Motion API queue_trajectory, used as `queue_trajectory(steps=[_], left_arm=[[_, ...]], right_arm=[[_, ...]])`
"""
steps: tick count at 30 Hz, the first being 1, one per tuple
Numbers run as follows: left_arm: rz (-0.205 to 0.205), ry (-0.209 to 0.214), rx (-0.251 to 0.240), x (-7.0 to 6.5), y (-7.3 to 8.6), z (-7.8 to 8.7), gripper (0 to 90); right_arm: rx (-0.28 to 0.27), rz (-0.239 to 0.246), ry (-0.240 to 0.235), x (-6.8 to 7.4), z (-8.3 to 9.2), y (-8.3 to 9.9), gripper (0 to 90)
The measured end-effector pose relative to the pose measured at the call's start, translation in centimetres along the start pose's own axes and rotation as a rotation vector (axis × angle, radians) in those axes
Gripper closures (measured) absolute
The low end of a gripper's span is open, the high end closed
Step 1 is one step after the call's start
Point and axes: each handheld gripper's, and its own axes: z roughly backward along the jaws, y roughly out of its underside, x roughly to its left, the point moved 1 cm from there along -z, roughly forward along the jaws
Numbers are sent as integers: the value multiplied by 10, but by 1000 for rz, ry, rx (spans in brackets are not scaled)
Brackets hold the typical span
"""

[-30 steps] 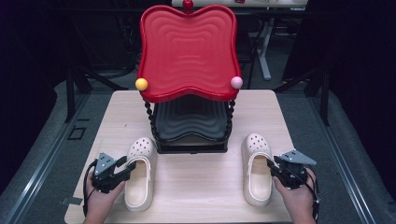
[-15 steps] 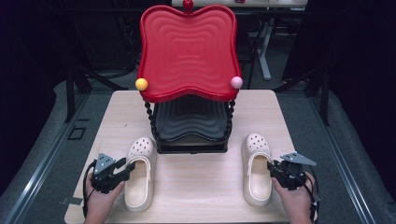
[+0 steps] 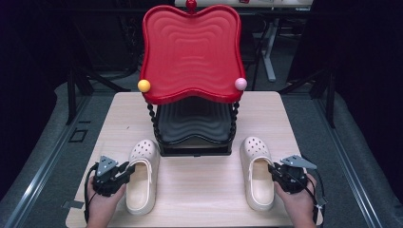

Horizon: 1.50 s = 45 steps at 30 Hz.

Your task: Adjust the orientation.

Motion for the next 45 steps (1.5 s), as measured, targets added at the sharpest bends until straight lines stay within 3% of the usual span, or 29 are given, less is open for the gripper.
queue_trajectory(steps=[6,12,23,45], left_arm=[[30,-4,-4,-4,2,1,662],[63,-4,9,-3,3,3,667],[41,-37,20,-3,-1,4,744],[50,-6,1,1,-8,14,755]], right_arm=[[3,-23,-2,-2,0,1,733],[3,-9,0,-1,0,1,735],[3,-9,-6,-1,2,0,752],[-33,-23,-7,7,13,-5,764]])
